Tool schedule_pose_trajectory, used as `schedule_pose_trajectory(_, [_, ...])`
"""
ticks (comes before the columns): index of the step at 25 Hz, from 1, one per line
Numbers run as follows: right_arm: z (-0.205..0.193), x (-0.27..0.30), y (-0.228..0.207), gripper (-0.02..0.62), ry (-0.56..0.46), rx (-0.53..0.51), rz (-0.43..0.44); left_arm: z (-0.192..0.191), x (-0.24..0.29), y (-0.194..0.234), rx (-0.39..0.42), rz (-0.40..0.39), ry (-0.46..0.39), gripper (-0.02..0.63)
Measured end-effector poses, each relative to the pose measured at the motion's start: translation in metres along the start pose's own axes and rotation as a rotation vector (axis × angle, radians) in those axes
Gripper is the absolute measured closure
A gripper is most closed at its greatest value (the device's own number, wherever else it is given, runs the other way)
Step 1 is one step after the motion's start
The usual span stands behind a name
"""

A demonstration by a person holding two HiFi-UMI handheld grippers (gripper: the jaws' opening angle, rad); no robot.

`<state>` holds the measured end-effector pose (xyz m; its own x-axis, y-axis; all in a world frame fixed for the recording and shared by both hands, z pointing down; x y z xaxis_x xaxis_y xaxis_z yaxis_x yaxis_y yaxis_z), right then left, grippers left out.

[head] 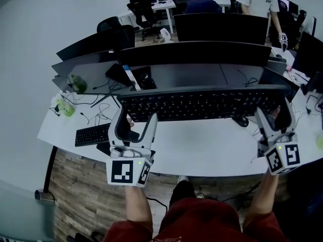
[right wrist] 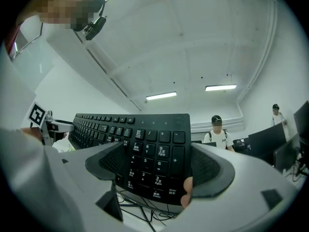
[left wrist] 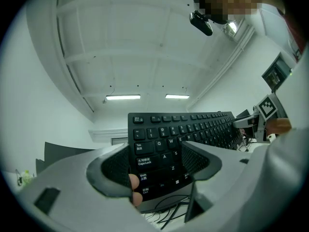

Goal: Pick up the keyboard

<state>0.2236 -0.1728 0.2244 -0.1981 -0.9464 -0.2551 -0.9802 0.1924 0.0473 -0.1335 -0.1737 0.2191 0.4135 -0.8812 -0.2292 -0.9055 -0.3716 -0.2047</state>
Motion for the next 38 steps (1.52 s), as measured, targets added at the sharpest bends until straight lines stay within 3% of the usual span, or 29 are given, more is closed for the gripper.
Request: schedule_pose_trajectory(38, [0.0057, -0.0044, 0.0016, 0.19, 0.013, -0.02, -0.009, -0.0018, 0.0006, 0.0008, -0.025, -0.019, 0.005, 0.268])
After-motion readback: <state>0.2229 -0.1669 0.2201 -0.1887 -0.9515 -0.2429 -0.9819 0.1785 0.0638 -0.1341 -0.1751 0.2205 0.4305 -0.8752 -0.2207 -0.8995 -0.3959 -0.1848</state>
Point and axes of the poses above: the fingertips, and each gripper's own axes: x forward along the fingers, y to its left, z out of its top, the point moved 1 cm from there along -x, backward along the fingers, and after that the axes turned 4 degrees about -z, right-handed, at the moved point
